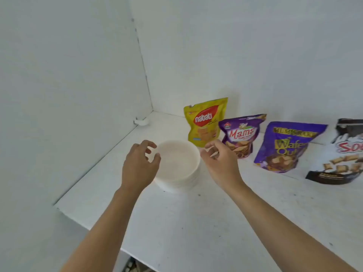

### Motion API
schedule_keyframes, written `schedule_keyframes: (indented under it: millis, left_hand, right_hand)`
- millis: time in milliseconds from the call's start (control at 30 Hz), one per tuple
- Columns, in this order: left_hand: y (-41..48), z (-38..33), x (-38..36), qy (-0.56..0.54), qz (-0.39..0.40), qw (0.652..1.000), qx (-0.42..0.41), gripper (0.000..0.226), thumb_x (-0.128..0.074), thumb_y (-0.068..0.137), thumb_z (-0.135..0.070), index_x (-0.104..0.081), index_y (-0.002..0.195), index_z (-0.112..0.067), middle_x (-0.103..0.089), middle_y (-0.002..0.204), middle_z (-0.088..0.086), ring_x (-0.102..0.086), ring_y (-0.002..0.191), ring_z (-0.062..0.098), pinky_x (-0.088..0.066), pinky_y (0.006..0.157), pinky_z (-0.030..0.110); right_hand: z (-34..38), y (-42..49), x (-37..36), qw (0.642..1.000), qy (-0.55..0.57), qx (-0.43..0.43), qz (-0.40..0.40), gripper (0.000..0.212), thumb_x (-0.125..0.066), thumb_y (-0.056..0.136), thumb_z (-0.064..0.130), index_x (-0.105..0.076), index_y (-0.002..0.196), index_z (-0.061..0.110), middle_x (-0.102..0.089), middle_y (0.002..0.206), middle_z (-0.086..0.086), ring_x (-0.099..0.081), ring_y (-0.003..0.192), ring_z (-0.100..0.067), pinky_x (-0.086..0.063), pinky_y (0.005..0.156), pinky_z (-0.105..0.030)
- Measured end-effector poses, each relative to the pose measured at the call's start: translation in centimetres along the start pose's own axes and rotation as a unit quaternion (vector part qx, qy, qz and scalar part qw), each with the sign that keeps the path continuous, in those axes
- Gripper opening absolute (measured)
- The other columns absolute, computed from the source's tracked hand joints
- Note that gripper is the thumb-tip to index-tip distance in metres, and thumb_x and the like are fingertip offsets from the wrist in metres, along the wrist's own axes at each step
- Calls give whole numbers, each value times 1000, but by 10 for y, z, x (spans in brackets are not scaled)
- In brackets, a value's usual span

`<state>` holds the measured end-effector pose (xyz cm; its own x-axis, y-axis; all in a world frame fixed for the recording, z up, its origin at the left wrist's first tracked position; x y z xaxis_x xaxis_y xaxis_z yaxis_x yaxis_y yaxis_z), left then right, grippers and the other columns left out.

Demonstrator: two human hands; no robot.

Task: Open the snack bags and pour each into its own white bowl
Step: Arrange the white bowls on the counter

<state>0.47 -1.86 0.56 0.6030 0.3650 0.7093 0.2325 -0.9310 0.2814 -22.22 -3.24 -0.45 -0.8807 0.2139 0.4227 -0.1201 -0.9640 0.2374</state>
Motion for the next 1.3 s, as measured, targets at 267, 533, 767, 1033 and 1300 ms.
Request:
schedule_keyframes:
  millis: [267, 533, 767, 1033, 1300]
  left_hand:
    - [16, 33, -7, 11, 45, 999, 26, 50, -82, 76, -25, -62, 121, -22, -60, 103, -3, -63, 74, 9, -52, 81, 31]
    - [27, 36, -6, 70, 84, 994, 17, 44, -74, 79, -27, -68, 123, -23, -61, 112, -11, -61, 87, 8, -48, 78, 30]
    - [26, 30, 4, 65, 83, 994, -8, 46, -71, 81, -27, -64, 126, -29, -60, 106, -12, -56, 86, 13, -43, 76, 30]
    - [37, -17, 31, -14, 60, 997, -45, 43, -72, 81, -23, -65, 121, -35, -62, 87, -19, -62, 72, 6, -54, 78, 34]
    - [21, -102, 9, -88, 93, 986, -109, 44, -73, 80, -18, -67, 122, -30, -68, 99, -12, -65, 77, 4, -56, 81, 34]
  right_hand:
    - [-14, 3, -46, 994, -109, -16, -15, 43, -76, 80, 17, -62, 121, 17, -53, 103, 2, -60, 88, -20, -49, 76, -30]
    - [-11, 13, -39, 986, -161, -28, 16, 20, -73, 80, 15, -76, 100, 15, -70, 93, -4, -64, 79, -17, -43, 57, -16]
    - [1, 7, -35, 980, -201, 1, -4, 31, -69, 86, 19, -64, 117, 16, -53, 111, 0, -52, 104, -18, -49, 83, -29]
    - [32, 15, 6, 993, -109, 0, -40, 26, -66, 88, 20, -58, 112, 20, -65, 94, 4, -62, 84, -15, -45, 60, -22]
    - [33, -9, 107, 986, -85, -3, -143, 26, -66, 83, 15, -63, 109, 18, -68, 92, 3, -63, 83, -11, -58, 62, -30]
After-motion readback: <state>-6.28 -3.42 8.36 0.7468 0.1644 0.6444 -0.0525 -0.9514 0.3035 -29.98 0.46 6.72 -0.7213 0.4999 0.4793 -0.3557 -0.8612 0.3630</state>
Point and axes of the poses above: each hand's wrist, its own y-axis towards the middle knuckle, its own x-axis out of the back of the hand, z = x × y, the point moved 2 cm from there along y, towards the middle knuckle
